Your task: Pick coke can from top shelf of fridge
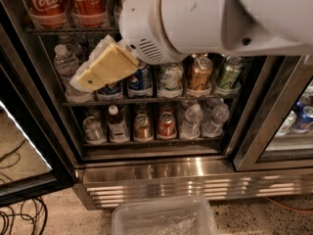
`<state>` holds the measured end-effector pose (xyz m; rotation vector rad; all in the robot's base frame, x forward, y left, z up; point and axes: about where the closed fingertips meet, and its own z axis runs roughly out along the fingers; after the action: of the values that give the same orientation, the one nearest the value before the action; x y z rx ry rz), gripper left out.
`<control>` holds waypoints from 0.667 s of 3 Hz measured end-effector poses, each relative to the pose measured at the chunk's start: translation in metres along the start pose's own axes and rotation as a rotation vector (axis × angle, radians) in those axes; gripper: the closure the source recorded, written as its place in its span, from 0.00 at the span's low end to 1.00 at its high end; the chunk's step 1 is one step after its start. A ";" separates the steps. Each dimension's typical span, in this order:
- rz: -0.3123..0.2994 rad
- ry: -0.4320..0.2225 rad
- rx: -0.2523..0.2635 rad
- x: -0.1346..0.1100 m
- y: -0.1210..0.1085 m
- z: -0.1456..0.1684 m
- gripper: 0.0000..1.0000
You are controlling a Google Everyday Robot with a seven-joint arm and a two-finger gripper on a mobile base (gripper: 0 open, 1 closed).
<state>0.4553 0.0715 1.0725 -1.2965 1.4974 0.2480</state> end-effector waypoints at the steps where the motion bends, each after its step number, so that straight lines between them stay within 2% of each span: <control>1: 0.069 -0.038 0.087 0.001 -0.007 0.025 0.00; 2: 0.146 -0.085 0.157 0.006 -0.012 0.051 0.00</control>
Offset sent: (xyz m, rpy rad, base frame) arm 0.0824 0.0415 -0.0512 0.3130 -0.0099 -0.2529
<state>0.4956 0.1004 1.0529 -1.0426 1.5095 0.2709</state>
